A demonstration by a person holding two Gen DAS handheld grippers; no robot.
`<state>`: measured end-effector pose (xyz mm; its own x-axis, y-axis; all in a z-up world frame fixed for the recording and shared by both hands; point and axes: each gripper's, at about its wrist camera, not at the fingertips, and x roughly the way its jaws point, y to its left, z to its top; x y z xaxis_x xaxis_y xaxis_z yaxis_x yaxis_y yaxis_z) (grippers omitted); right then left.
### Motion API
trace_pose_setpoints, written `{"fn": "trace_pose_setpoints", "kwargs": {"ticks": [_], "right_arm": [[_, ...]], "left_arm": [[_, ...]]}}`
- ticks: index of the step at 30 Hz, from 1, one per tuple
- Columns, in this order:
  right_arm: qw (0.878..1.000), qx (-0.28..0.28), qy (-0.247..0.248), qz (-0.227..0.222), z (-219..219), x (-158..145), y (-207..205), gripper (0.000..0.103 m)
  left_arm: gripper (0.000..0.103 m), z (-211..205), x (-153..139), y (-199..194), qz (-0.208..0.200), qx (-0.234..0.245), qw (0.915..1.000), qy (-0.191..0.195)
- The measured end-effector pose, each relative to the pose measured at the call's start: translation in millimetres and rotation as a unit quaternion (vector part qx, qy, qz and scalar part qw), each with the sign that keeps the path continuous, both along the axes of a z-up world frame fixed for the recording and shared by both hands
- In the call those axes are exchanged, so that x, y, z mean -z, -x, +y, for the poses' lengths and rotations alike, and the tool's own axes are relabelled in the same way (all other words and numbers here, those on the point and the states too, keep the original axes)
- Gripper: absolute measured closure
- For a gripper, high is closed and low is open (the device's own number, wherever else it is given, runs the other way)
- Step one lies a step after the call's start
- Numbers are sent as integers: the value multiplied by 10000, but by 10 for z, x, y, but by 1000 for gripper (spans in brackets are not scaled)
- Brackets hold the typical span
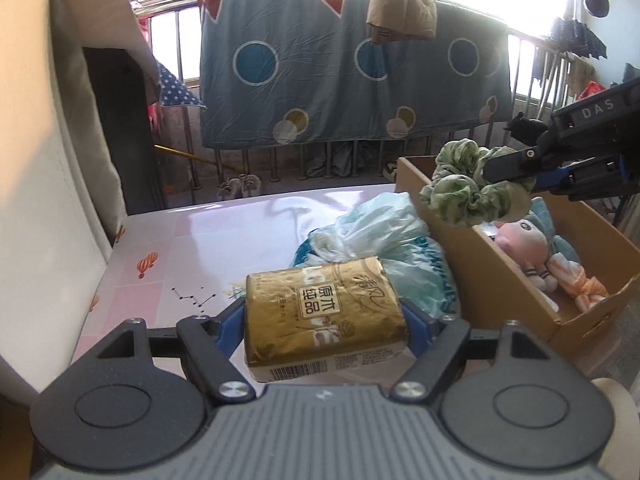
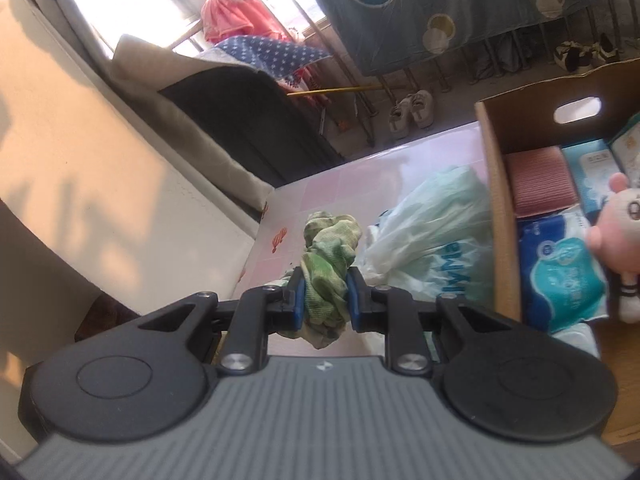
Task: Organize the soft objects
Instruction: 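Lift the scrunchie with the right tool while the left tool carries the gold package toward the box, then open the right tool over the box while the left tool holds the gold package above it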
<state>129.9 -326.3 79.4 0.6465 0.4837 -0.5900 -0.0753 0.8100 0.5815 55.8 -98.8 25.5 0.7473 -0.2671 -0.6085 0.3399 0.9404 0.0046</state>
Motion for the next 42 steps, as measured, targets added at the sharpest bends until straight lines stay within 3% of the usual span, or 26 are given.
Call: {"fn": "trace_pose_setpoints", "kwargs": {"ticks": [5,10,16,22,25,27,35,42], "right_arm": [[9977,666,94,-86,-793,-100,423,84],[9936,1105,209,96,-1385,31,732,83],[9900,1206,426,597,-1640,467,784,83],[9858,872,899,1121,-1610,858,493,78],[9808,827,1196,1301,-1624,959,461,67],[9808,886,1198,1257,-1687,964,495,59],[9842,1446,574,846,-2060,801,810,58],[9763,2145,237,135,-2365,390,1400,52]], "left_arm": [[24,-445,-15,-60,26,483,9988,-57],[24,-750,-22,-105,12,771,9969,-132],[24,-1061,-35,-199,11,980,9948,-281],[24,-1258,-47,-312,62,1129,9928,-391],[24,-1381,-43,-331,54,1235,9914,-433],[24,-1454,-35,-331,46,1311,9903,-462],[24,-1791,-24,-300,157,1747,9830,-546],[24,-2311,-6,-403,602,2383,9673,-631]]}}
